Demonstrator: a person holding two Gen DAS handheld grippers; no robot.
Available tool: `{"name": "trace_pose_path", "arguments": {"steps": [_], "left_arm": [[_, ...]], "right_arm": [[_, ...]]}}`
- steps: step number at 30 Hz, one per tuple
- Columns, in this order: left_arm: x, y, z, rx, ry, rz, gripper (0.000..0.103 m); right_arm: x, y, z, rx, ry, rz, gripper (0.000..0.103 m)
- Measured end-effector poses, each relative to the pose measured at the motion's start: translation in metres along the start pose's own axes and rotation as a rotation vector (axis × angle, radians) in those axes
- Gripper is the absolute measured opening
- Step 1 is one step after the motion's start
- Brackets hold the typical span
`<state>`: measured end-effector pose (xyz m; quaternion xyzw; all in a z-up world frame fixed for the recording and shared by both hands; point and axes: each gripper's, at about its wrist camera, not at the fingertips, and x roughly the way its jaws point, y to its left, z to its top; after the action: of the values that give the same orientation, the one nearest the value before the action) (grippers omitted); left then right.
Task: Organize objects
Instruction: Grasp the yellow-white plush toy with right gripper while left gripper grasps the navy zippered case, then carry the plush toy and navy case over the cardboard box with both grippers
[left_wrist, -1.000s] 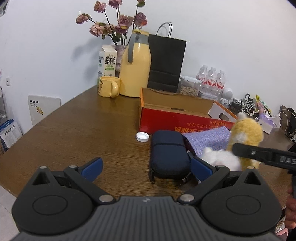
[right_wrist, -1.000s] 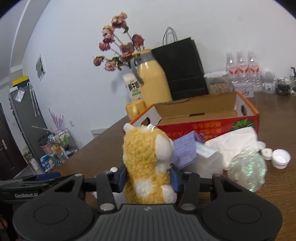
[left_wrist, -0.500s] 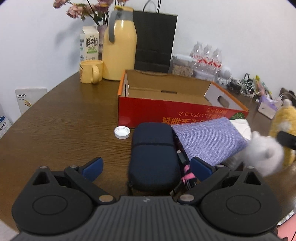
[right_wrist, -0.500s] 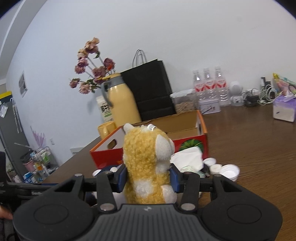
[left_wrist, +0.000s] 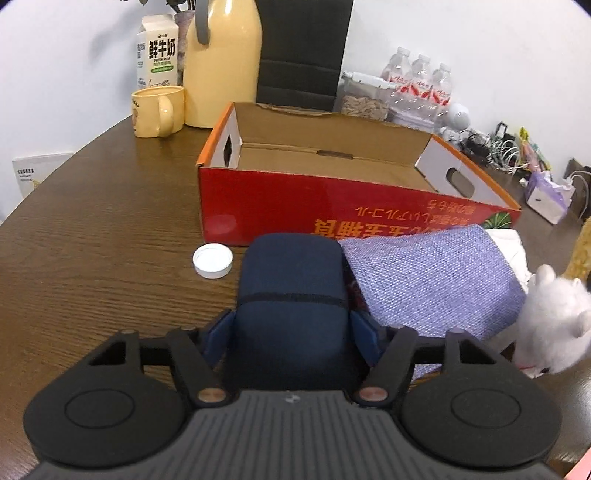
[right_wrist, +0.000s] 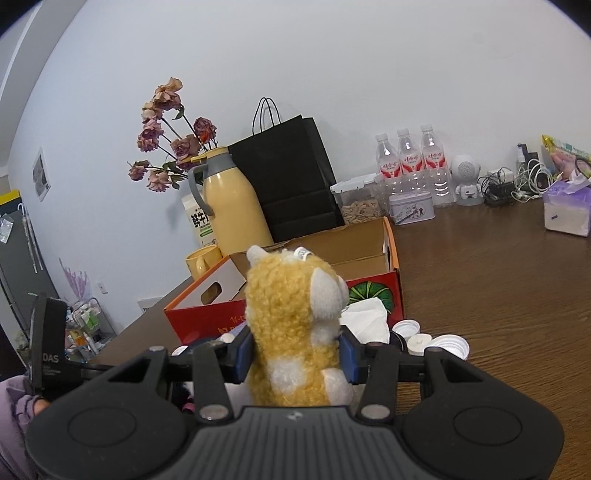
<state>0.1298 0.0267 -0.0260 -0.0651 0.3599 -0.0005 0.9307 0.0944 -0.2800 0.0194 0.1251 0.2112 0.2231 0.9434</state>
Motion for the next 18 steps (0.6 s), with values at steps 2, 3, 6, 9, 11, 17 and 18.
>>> {"name": "trace_pose_path", "arguments": {"steps": [2, 3, 6, 9, 11, 17, 18], "left_arm": [[-0.002, 0.002, -0.001, -0.009, -0.003, -0.013, 0.066], [-0.004, 0.004, -0.001, -0.012, -0.006, -0.016, 0.065], [-0.009, 0.006, -0.003, -0.015, -0.011, -0.017, 0.064], [-0.017, 0.008, -0.005, -0.014, -0.026, -0.017, 0.064], [-0.024, 0.009, -0.004, -0.010, -0.045, -0.015, 0.064], [-0.054, 0.008, 0.002, 0.008, -0.128, -0.012, 0.064], [-0.059, 0.007, 0.004, 0.012, -0.142, -0.014, 0.064]], "right_arm": [[0.000, 0.000, -0.001, 0.001, 0.001, 0.002, 0.045], [0.001, 0.000, -0.001, 0.001, 0.001, 0.002, 0.045], [0.001, 0.001, -0.001, 0.000, 0.000, 0.002, 0.045], [0.000, 0.003, -0.001, -0.005, -0.002, 0.003, 0.045], [-0.001, 0.005, 0.000, -0.008, -0.005, 0.003, 0.045], [-0.005, 0.011, 0.004, -0.019, -0.020, 0.010, 0.045], [-0.005, 0.012, 0.006, -0.023, -0.022, 0.012, 0.045]]}}
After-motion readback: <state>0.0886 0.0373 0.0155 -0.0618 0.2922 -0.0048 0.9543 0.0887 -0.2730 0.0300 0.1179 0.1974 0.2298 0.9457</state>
